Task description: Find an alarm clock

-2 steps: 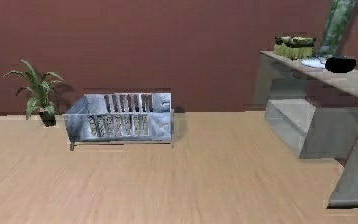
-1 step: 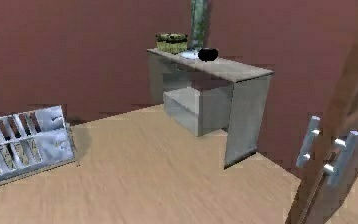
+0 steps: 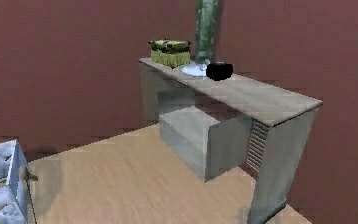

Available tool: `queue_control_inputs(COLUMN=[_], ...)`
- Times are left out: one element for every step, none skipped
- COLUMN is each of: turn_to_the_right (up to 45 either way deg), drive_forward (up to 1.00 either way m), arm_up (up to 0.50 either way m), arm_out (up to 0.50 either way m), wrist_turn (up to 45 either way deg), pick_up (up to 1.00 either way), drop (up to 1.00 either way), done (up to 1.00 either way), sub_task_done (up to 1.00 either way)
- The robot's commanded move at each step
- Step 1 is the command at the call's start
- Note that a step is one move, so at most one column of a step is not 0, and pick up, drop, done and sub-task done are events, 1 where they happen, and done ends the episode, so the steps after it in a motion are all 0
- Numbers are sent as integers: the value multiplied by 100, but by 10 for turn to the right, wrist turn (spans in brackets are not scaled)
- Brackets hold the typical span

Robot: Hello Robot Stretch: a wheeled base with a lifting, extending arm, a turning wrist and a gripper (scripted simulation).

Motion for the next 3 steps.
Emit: queue_control_inputs(turn_to_the_right=[90, 0, 0], drive_forward=[0, 50, 0], arm_up=[0, 0, 0], arm_out=[0, 0, 0], wrist_turn=[0, 0, 0], pick_up=[0, 0, 0], drop=[0, 0, 0], done=[0, 0, 100], sub_task_done=[0, 0, 0])
